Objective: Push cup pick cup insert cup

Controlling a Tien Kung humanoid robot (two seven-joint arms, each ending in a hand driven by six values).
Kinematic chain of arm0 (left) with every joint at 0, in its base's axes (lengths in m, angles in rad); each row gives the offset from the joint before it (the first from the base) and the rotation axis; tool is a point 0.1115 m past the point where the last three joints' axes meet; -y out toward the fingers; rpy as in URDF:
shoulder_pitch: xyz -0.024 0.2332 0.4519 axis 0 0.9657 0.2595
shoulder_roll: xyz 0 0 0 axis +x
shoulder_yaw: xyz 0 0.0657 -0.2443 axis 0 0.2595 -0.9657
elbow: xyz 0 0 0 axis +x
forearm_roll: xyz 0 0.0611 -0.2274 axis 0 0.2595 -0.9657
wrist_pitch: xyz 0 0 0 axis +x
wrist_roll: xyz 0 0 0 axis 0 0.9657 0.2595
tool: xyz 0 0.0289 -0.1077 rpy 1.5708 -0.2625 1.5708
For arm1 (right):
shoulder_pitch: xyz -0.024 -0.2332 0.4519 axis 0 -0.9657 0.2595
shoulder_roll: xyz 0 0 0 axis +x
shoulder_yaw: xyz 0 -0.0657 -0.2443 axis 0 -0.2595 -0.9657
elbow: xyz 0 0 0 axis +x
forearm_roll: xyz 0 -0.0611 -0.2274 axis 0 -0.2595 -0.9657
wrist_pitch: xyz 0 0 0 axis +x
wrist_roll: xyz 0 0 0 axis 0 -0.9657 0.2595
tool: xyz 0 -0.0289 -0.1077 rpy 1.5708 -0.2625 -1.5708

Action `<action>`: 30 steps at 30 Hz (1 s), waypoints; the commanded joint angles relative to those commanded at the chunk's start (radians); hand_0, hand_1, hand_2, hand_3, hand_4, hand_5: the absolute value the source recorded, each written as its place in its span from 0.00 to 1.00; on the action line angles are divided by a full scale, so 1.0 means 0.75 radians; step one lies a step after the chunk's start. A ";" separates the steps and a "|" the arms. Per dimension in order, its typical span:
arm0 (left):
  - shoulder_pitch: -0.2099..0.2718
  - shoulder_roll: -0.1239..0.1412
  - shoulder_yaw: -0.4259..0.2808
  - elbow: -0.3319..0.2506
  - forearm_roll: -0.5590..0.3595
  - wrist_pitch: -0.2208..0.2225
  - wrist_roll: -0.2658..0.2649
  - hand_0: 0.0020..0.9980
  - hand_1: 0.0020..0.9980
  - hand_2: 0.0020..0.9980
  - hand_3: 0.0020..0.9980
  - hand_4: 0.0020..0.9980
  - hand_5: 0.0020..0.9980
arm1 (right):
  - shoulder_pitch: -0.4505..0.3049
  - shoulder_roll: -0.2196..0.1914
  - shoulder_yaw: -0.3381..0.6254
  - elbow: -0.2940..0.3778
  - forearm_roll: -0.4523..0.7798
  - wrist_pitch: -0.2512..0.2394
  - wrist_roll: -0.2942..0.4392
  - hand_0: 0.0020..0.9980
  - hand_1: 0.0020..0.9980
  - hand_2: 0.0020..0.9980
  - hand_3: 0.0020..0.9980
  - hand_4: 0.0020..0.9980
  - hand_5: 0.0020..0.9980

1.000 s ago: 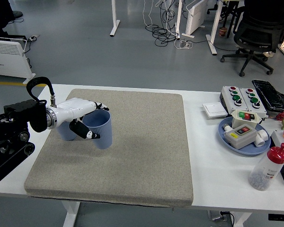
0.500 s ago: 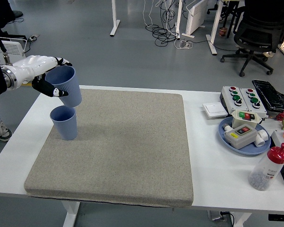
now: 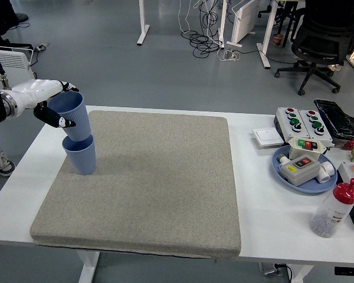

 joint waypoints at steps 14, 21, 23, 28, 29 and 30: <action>0.019 -0.028 0.068 0.078 -0.022 0.029 -0.021 0.41 0.58 0.64 0.66 0.62 0.14 | 0.001 -0.001 -0.003 0.000 0.002 0.001 0.002 0.71 0.65 0.66 0.58 0.10 0.47; 0.022 -0.047 0.099 0.125 -0.018 0.062 -0.037 0.82 0.91 1.00 1.00 0.90 0.43 | 0.003 -0.002 -0.005 0.000 0.004 0.001 0.003 0.71 0.65 0.66 0.58 0.10 0.47; 0.025 -0.054 0.105 0.141 -0.018 0.075 -0.035 0.82 0.91 1.00 1.00 0.90 0.43 | 0.004 -0.002 -0.006 0.000 0.005 0.001 0.003 0.71 0.65 0.66 0.58 0.10 0.47; 0.033 -0.070 0.110 0.166 -0.031 0.127 -0.031 1.00 1.00 1.00 1.00 0.98 0.52 | 0.005 -0.003 -0.004 0.000 0.001 0.001 0.003 0.71 0.65 0.66 0.58 0.10 0.47; 0.034 -0.072 0.109 0.169 -0.033 0.136 -0.031 1.00 1.00 1.00 1.00 0.98 0.52 | 0.005 -0.003 -0.004 0.000 0.001 0.001 0.003 0.71 0.65 0.66 0.58 0.10 0.47; 0.035 -0.074 0.108 0.174 -0.035 0.152 -0.033 1.00 1.00 1.00 1.00 0.98 0.52 | 0.005 -0.003 -0.004 0.000 0.001 0.001 0.003 0.71 0.65 0.66 0.58 0.10 0.47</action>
